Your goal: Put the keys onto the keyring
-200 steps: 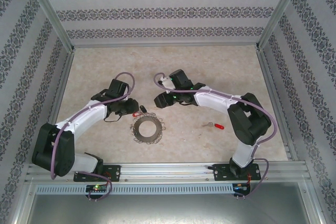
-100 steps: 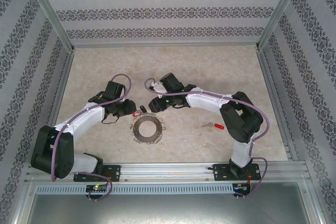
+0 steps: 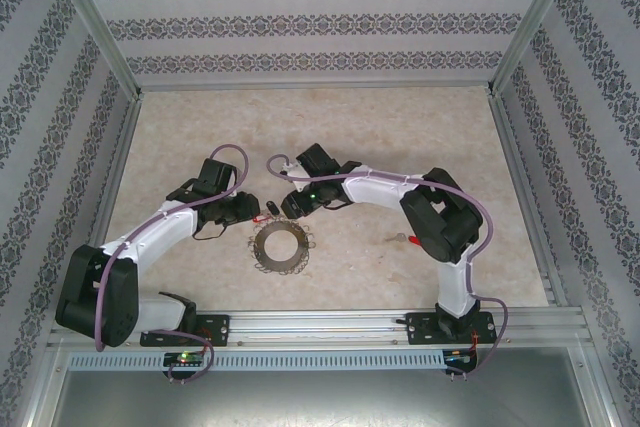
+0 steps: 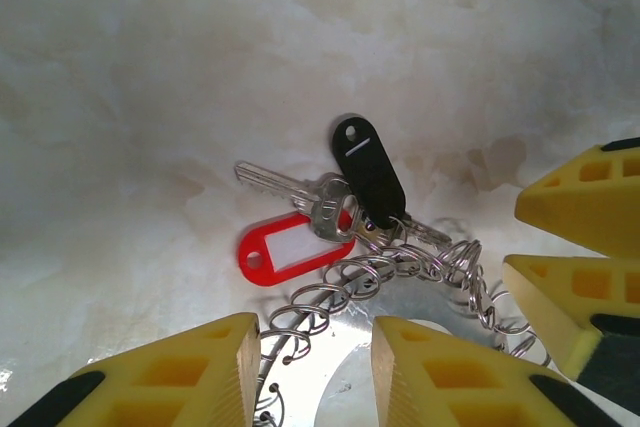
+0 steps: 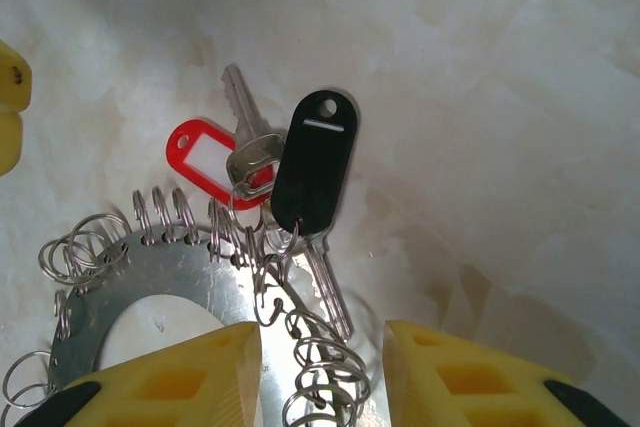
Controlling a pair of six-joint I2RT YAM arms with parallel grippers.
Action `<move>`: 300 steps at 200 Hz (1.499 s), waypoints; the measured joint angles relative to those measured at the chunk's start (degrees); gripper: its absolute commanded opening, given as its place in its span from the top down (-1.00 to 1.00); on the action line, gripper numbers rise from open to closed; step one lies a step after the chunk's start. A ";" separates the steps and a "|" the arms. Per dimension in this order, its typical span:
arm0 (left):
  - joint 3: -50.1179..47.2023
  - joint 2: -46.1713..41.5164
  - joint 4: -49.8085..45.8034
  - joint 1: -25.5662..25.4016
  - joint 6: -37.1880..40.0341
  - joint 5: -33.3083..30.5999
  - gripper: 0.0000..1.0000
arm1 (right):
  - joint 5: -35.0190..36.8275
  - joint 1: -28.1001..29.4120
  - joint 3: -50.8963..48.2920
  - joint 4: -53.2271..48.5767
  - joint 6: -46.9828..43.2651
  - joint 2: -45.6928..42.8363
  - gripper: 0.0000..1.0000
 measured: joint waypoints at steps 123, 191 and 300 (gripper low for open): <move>-1.38 -0.90 1.14 0.00 -0.44 0.57 0.31 | -1.31 2.60 1.25 0.04 -0.46 1.07 0.49; -1.38 -1.29 1.14 0.00 -0.44 0.55 0.31 | -1.31 2.60 3.13 -0.24 -0.48 3.23 0.56; -1.38 -1.46 1.14 0.00 -0.44 0.52 0.31 | -1.42 2.60 3.30 -0.85 -1.09 4.46 0.62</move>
